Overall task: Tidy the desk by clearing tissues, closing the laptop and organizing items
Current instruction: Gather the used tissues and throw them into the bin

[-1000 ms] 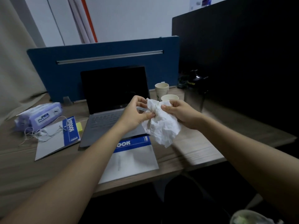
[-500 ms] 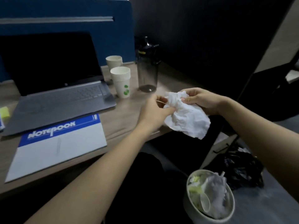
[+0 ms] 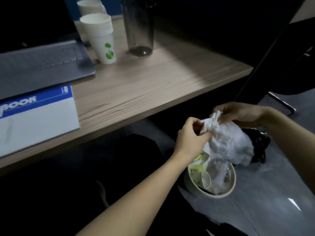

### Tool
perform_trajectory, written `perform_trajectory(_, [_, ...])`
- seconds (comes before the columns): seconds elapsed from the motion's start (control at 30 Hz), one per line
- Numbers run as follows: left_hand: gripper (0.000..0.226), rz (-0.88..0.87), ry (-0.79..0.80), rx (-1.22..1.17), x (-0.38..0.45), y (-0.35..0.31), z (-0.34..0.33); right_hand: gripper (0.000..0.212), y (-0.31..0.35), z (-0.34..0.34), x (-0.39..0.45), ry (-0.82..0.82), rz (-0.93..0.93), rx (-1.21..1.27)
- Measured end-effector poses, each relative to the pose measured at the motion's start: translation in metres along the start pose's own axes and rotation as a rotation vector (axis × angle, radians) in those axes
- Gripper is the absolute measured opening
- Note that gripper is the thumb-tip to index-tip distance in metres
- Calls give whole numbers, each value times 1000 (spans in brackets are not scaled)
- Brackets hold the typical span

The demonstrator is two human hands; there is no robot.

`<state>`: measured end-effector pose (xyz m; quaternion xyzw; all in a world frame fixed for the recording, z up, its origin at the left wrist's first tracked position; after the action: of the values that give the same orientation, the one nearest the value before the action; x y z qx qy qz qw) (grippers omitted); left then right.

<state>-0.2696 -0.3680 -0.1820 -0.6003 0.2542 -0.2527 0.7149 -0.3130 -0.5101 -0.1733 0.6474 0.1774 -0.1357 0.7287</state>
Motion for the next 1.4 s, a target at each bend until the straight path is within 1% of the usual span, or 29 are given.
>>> perform_trajectory(0.07, [29,83,38,-14,2,35,-13,22,-40,0,4,-49,-54,42])
perform_trajectory(0.13, [32,154,70,-13,4,65,-25,20,-76,4,8,-136,-83,80])
perform_trajectory(0.23, [35,237,102,6,9,99,-42,28,-125,13,13,-270,-108,134])
perform_trajectory(0.27, [35,255,103,17,11,108,-47,27,-137,15,13,-311,-108,168])
perform_trajectory(0.37, [33,308,87,22,18,130,-57,12,-161,21,12,-468,-61,231])
perform_trajectory(0.43, [33,334,60,3,24,142,-62,13,-179,26,10,-586,-59,247])
perform_trajectory(0.47, [34,345,48,-2,26,148,-65,17,-189,28,10,-634,-66,249])
perform_trajectory(0.53, [38,368,41,1,30,161,-73,20,-206,31,8,-711,-83,221])
perform_trajectory(0.6, [43,410,59,-5,32,177,-82,13,-220,31,6,-771,-111,164])
perform_trajectory(0.7, [46,473,100,14,29,198,-93,12,-241,33,3,-858,-177,11])
perform_trajectory(0.83, [51,586,147,-9,22,226,-107,29,-277,31,3,-892,-336,-142])
perform_trajectory(0.9, [53,619,189,-2,20,233,-112,33,-287,30,6,-901,-351,-253])
perform_trajectory(1.0, [55,612,265,80,18,239,-113,44,-298,30,8,-911,-361,-334])
perform_trajectory(1.07, [67,656,290,178,14,249,-106,53,-304,32,6,-928,-405,-368])
perform_trajectory(1.13, [76,706,319,310,9,261,-97,54,-305,35,5,-936,-411,-402])
perform_trajectory(1.2, [77,718,327,382,8,264,-92,52,-303,36,6,-932,-396,-425])
perform_trajectory(1.3, [76,689,333,344,9,254,-96,49,-292,35,6,-922,-354,-463])
perform_trajectory(1.4, [67,625,324,302,12,240,-97,43,-276,32,6,-916,-312,-476])
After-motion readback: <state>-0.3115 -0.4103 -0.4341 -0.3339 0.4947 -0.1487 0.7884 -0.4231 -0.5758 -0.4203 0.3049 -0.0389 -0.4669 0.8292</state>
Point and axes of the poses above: each hand's wrist, its own x-axis towards the middle knuckle, its own z-axis out of the back of the hand, y = z × x, the point moved 10 cm from there along x, towards the middle knuckle, and after that the axes turned 3 degrees about -y, right-handed, at the moved point
